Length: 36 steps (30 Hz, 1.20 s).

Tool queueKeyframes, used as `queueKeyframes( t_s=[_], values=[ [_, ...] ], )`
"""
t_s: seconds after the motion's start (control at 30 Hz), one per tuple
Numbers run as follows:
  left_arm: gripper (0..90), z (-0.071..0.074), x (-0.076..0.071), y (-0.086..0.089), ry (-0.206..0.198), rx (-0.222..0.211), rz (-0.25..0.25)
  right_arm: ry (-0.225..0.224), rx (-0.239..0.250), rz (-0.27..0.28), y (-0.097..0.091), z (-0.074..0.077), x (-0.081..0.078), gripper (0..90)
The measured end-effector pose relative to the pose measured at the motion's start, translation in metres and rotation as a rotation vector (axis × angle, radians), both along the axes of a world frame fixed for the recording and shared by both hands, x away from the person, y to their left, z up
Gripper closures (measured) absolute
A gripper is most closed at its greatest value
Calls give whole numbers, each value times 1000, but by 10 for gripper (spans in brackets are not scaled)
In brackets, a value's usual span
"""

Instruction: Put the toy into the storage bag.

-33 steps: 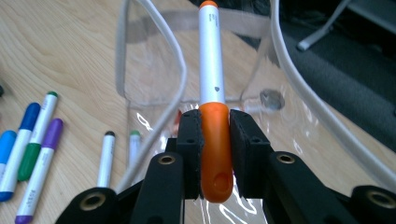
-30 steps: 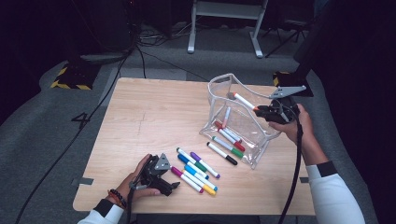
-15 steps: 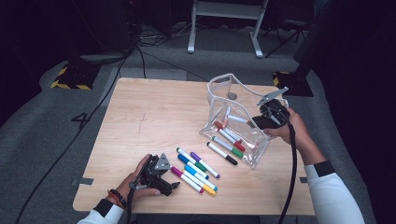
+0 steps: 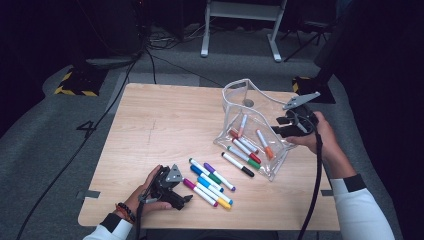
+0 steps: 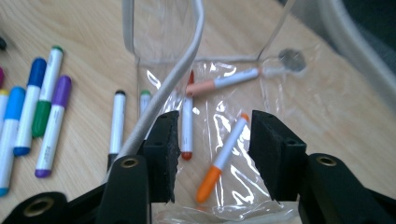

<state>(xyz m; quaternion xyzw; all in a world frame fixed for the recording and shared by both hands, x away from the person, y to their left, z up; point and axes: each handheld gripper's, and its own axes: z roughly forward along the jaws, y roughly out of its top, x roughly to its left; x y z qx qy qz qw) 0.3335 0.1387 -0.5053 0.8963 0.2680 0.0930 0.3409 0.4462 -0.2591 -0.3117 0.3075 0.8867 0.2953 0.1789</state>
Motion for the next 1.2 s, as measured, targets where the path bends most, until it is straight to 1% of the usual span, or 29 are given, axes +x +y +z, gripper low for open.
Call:
queueKeyframes(
  t_s=[0.07, 0.1, 0.13, 0.17, 0.23, 0.3, 0.4, 0.43, 0.47, 0.53, 0.57, 0.63, 0.73, 0.77, 0.8, 0.87, 0.93, 0.97, 1.0, 1.07, 1.13, 1.2],
  values=[
    [3, 0, 0, 0, 0, 0, 1, -57, 57, 16, -6, 9, -11, 497],
    [2, 0, 0, 0, 0, 1, 0, -79, 96, 22, -9, 13, -17, 495],
    [2, 0, 0, 0, 0, 0, 0, -92, 120, 23, -11, 16, -21, 494],
    [2, 0, 0, 0, 0, 1, -1, -115, 144, 26, -15, 19, -29, 489],
    [3, 0, 0, 0, -1, 1, 0, -136, 177, 42, -19, 21, -41, 483],
    [2, 0, 0, 0, -1, 1, 0, -150, 187, 61, -20, 20, -53, 484],
    [2, 0, 0, 0, 0, 1, 0, -183, 194, 98, -19, 18, -71, 492],
    [3, 0, 0, 0, 0, 1, 2, -191, 204, 114, -18, 16, -80, 495],
    [3, 0, 0, 0, 0, 1, 4, -196, 217, 136, -17, 15, -86, 495],
    [2, 0, 0, 0, 0, 1, 3, -204, 209, 148, -14, 11, -97, 493],
    [2, 0, 0, 0, 0, 1, 3, -200, 213, 169, -11, 7, -104, 491],
    [2, 0, 0, 0, 0, 1, 3, -202, 225, 182, -8, 0, -113, 487],
    [2, 0, 0, 0, 0, 1, 3, -183, 241, 197, -3, -18, -124, 481],
    [2, 0, 0, 0, 0, 0, 4, -168, 247, 203, -1, -27, -128, 480],
    [2, 0, 0, 0, 0, 1, 3, -168, 238, 207, 2, -34, -131, 478],
    [3, 0, 0, 0, -1, 1, 5, -147, 251, 223, 6, -49, -136, 477],
    [3, 0, 0, 0, -1, 1, 4, -134, 245, 223, 11, -65, -138, 474],
    [3, 0, 0, 0, -1, 1, 4, -116, 230, 221, 15, -76, -138, 473],
    [3, 0, 0, 0, -1, 0, 6, -110, 222, 221, 17, -84, -137, 472],
    [3, 0, 0, 0, 0, 0, 5, -80, 207, 213, 23, -103, -134, 469],
    [3, 0, 0, 0, 0, 0, 4, -60, 173, 190, 27, -120, -127, 462],
    [2, 0, 0, 0, 0, 0, 5, -36, 176, 157, 30, -135, -120, 452]
  ],
)
